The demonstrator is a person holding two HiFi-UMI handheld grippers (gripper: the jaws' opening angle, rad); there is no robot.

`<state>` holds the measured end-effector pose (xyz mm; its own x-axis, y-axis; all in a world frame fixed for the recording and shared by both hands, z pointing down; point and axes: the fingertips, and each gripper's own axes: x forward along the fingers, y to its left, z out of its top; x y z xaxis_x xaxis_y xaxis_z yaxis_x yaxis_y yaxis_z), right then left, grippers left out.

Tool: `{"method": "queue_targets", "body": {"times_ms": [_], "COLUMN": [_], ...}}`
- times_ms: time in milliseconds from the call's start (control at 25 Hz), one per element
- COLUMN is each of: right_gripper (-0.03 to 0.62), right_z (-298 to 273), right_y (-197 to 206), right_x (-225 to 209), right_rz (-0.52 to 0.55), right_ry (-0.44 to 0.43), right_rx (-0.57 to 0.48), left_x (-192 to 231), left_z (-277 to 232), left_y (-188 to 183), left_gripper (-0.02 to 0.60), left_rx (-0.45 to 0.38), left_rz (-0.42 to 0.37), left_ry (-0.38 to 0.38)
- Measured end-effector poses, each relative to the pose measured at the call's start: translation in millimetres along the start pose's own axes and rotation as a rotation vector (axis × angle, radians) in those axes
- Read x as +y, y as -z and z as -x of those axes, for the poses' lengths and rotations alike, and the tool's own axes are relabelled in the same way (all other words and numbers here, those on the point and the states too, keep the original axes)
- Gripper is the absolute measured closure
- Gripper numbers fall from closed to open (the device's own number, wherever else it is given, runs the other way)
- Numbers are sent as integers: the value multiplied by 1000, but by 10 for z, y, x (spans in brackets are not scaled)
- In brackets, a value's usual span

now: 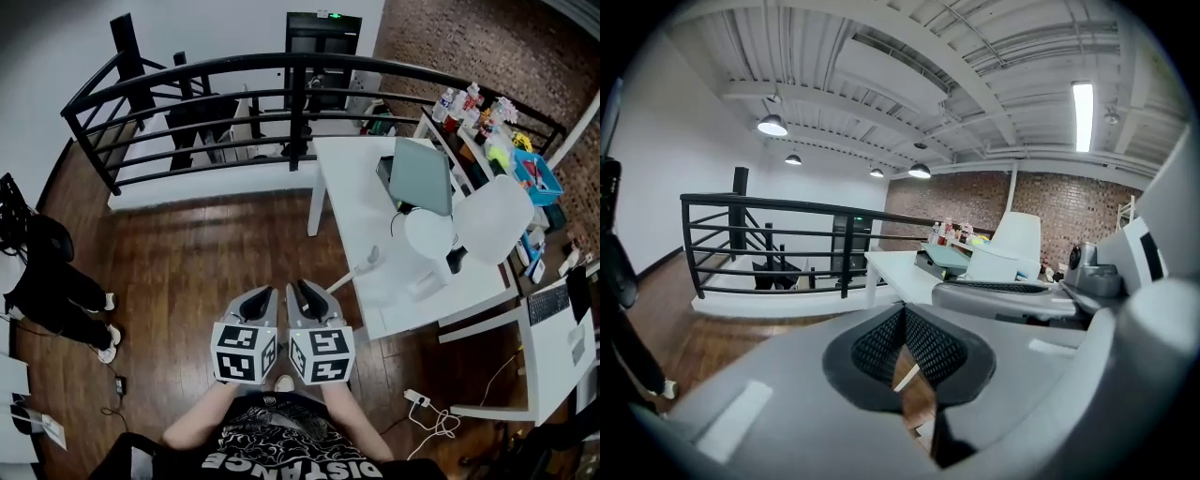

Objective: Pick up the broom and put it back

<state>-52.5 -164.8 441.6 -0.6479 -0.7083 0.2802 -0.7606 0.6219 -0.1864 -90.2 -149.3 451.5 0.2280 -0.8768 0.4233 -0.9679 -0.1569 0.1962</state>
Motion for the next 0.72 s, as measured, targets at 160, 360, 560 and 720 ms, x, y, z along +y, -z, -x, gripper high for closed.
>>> {"method": "queue_targets", "body": {"times_ms": [160, 360, 560, 720], "right_gripper": [562, 562, 562, 562], "right_z": [-72, -207, -340, -429], "right_y": [15, 29, 88, 113], "right_x": [-165, -341, -496, -633], "right_rz": [-5, -15, -29, -51], "right_ry": [36, 85, 138, 187], "right_rx": [9, 19, 37, 45], "left_x": [-30, -18, -9, -20], "left_z": [-173, -407, -642, -833], "left_y": [-10, -41, -59, -76], "left_gripper": [577, 577, 577, 577], "left_rx": [14, 35, 58, 87], "left_rz": [-9, -5, -13, -23], "left_ry": [28, 75, 126, 175]}}
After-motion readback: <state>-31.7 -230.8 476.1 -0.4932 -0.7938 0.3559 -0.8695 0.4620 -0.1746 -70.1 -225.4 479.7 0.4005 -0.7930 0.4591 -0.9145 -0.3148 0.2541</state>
